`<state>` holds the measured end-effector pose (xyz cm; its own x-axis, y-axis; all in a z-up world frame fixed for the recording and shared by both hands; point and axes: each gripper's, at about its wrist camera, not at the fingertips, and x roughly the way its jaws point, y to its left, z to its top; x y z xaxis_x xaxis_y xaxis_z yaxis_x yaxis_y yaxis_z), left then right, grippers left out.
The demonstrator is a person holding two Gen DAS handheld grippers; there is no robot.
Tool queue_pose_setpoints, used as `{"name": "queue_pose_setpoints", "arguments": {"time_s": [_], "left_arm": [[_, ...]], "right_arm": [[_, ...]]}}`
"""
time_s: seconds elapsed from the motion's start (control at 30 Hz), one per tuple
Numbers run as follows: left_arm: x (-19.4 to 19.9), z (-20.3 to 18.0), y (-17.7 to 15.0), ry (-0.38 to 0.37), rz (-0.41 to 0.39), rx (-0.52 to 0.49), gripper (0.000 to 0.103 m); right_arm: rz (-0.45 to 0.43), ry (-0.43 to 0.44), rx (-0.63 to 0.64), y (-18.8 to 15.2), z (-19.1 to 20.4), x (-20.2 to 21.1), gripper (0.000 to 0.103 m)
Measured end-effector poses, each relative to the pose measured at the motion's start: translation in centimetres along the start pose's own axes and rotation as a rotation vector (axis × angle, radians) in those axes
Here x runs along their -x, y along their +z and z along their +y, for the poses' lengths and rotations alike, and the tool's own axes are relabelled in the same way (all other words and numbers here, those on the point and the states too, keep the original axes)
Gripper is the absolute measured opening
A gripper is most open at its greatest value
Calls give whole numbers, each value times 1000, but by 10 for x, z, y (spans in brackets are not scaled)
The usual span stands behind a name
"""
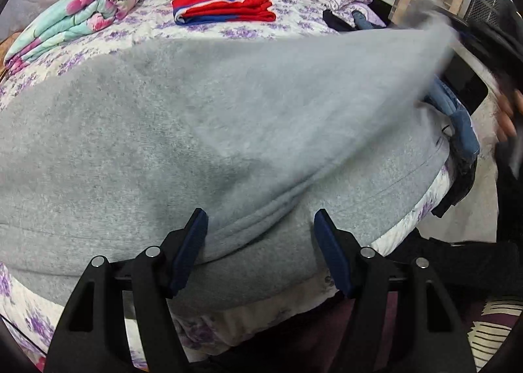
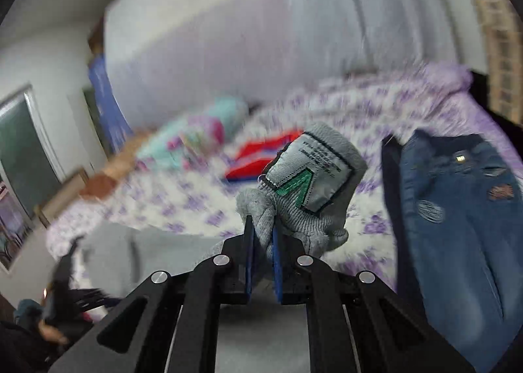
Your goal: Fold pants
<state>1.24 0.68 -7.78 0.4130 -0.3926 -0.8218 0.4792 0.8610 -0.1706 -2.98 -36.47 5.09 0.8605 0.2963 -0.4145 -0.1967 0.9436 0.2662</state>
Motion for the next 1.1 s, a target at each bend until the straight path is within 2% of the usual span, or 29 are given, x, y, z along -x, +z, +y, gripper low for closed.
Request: {"name": "queue_pose_setpoints", "arguments": {"time_s": [0.1,0.2,0.23,0.3,0.33,0.4,0.43,0.47,0.53,0.63,0.7,0.73,0.77,0.87,0.93,1.0,1.07,1.1], "left_arm": [[5,2,-2,-9,-9,1,68],[5,3,-9,-20,8,-9,68],[5,3,-11,-19,12,-10,68],[7,5,-15,-17,15,-6,68],[10,6,-17,-20,19,-2,68],[19,10,-23,-10,15,10,68],[24,13,-25,2,12,17,68],[27,15,-27,12,9,25,68],[34,20,-31,49,1,39,69],[32,21,-32,81,5,47,68],[25,11,-29,98,5,19,69],[23,6,-28,96,8,8,69],[20,0,-26,92,10,-7,69],[13,-23,-17,105,-4,-74,69],[6,-34,-9,157,-25,-124,70],[-5,-30,-4,193,-22,-126,70],[-15,-18,-2,204,-6,-89,49],[-13,-16,-2,192,-10,-80,31]], "right_arm": [[-13,-29,-87,-57,-20,18,10],[80,-80,-259,-128,-61,6,11],[91,-74,-299,-143,-72,3,12],[85,-44,-357,-153,-82,6,21],[76,-26,-373,-151,-83,11,27],[35,-32,-362,-141,-79,25,54],[-7,-39,-360,-134,-77,35,75],[-28,-37,-363,-130,-75,40,88],[-23,-29,-385,-118,-77,42,91],[62,-53,-434,-111,-84,20,91],[112,-83,-436,-113,-83,5,80],[143,-66,-429,-114,-84,-3,55],[166,-40,-436,-116,-85,-8,37],[141,-36,-424,-116,-85,-8,30],[131,-26,-435,-119,-88,1,30],[125,-27,-441,-118,-91,3,29],[107,-18,-442,-116,-93,7,26],[99,-14,-436,-113,-94,9,25]]}}
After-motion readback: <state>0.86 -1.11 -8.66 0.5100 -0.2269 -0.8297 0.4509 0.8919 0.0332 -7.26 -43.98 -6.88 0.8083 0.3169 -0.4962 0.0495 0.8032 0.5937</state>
